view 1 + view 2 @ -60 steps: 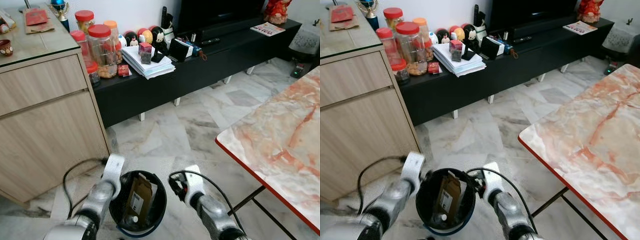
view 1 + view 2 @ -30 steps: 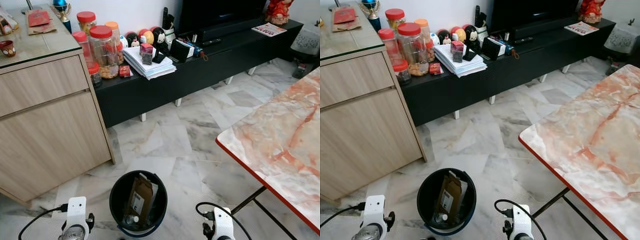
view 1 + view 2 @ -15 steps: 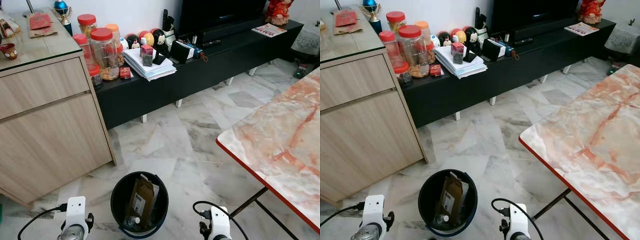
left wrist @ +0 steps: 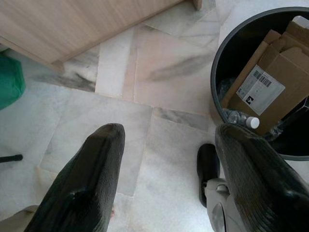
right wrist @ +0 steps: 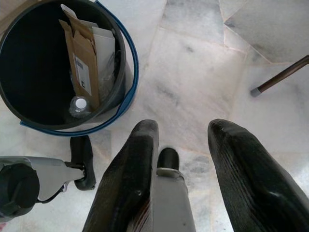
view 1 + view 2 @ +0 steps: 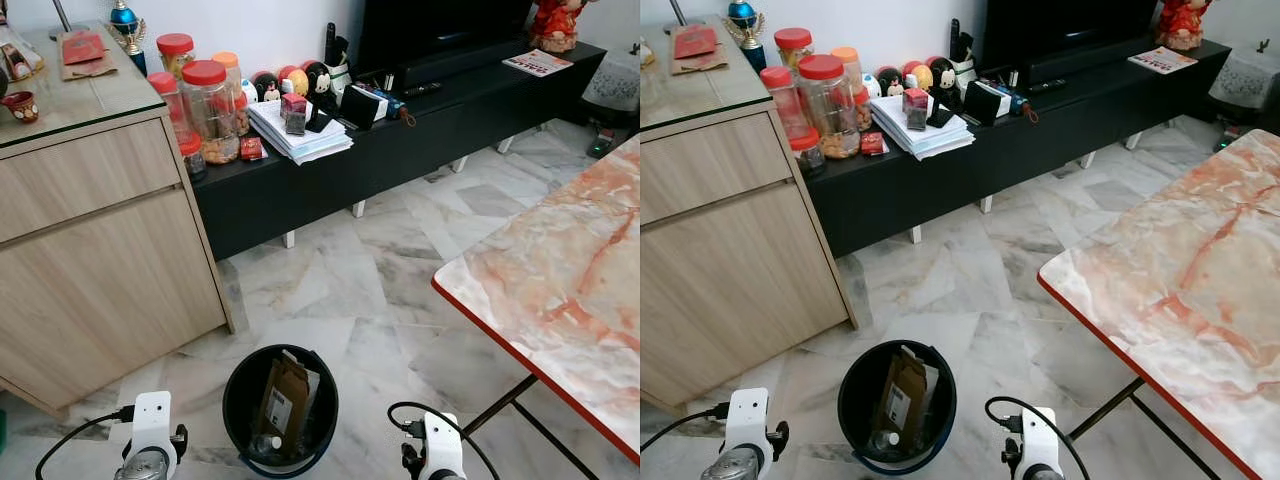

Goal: Picking trash to rubbish bin

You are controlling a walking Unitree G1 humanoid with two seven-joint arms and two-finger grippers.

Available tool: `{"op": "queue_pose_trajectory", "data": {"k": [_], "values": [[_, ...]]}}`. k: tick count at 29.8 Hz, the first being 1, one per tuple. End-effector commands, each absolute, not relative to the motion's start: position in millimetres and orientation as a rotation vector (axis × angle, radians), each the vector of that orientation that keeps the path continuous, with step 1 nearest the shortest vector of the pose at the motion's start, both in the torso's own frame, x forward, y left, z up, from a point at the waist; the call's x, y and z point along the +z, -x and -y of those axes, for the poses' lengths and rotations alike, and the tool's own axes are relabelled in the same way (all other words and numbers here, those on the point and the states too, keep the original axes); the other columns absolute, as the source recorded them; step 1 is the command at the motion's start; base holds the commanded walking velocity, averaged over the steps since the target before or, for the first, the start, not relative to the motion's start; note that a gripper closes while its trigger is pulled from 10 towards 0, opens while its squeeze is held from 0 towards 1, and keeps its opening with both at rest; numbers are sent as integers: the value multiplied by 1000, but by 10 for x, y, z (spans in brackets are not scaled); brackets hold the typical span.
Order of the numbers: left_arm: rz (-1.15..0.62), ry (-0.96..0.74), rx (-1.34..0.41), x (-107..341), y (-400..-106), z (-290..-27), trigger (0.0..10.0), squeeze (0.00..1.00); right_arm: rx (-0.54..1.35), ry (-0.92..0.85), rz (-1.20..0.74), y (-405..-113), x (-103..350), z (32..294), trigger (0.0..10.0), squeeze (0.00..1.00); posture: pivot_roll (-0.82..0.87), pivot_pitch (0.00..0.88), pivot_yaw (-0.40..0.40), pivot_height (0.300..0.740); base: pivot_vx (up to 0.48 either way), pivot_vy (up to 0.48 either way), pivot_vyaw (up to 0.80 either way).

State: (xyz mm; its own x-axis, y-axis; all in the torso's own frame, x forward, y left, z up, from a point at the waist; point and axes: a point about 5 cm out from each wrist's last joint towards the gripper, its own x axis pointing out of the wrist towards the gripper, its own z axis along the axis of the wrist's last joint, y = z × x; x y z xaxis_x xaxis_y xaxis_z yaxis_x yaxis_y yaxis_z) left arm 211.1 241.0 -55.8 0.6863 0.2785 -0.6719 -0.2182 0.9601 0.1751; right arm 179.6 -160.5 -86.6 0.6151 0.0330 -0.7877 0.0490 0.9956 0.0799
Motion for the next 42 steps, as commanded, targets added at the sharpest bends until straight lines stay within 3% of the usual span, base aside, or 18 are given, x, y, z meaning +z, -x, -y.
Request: {"op": "queue_pose_trajectory", "data": {"k": [1,42], "values": [[-758,-78,275,-554,-2118,-2401,10000,0,-26,-98,-903,-1811,-857,1632,10000,0,21,30,-31,740,-285,0,0],[-762,-59,294,-555,-2115,-2412,10000,0,-41,-105,-888,-1850,-836,1660,10000,0,20,47,-40,740,-276,0,0]]}}
